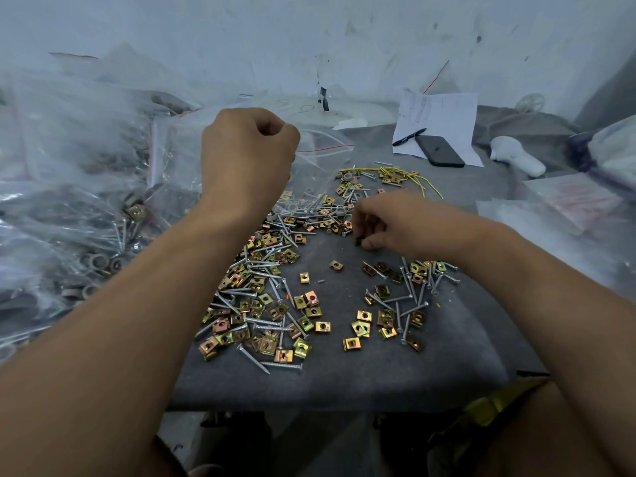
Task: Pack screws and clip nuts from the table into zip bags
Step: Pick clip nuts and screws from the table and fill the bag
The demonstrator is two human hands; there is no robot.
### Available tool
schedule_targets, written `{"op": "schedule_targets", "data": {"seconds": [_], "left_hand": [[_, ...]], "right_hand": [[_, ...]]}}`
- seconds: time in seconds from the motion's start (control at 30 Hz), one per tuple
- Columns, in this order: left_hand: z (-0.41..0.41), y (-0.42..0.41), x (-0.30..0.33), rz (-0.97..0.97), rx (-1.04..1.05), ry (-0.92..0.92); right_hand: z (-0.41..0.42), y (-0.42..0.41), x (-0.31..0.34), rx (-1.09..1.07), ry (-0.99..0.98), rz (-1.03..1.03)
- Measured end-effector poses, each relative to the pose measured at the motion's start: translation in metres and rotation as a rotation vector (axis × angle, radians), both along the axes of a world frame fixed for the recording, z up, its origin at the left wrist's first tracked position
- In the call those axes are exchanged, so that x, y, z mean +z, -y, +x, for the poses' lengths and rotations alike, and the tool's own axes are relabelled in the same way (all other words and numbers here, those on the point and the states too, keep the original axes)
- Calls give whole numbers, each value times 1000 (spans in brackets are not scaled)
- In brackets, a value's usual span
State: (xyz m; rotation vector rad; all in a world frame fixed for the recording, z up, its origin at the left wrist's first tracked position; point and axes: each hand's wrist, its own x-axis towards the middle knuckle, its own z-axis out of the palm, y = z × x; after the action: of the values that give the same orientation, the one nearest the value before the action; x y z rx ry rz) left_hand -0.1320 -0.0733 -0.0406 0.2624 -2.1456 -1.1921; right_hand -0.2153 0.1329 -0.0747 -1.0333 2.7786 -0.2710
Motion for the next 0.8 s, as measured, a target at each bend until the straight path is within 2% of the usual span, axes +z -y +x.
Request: {"op": "schedule_targets", "data": {"seconds": [0.2,0.33,0.4,0.5,0.57,0.63,0.73,0.8], "left_hand": [[1,2,0,-4,0,10],[2,2,0,3,0,7],[2,2,0,1,-3,7],[0,3,0,6,-29,23],[0,2,-1,-18,-44,27],[0,-2,-1,-44,-59,21],[1,-8,-1,-75,-61,17],[1,-11,-2,-99,-63,12]], "right_hand": [[4,5,3,9,-57,78],[4,0,3,-17,-44,29],[5,-7,5,-23,140,-229],[7,-21,17,14,724,-988],[7,-26,24,78,973,-1344],[10,-27,28,124,1103,-1508],[14,-27,32,146,1231,-1578],[16,-26,33,144,1249,-1598]]}}
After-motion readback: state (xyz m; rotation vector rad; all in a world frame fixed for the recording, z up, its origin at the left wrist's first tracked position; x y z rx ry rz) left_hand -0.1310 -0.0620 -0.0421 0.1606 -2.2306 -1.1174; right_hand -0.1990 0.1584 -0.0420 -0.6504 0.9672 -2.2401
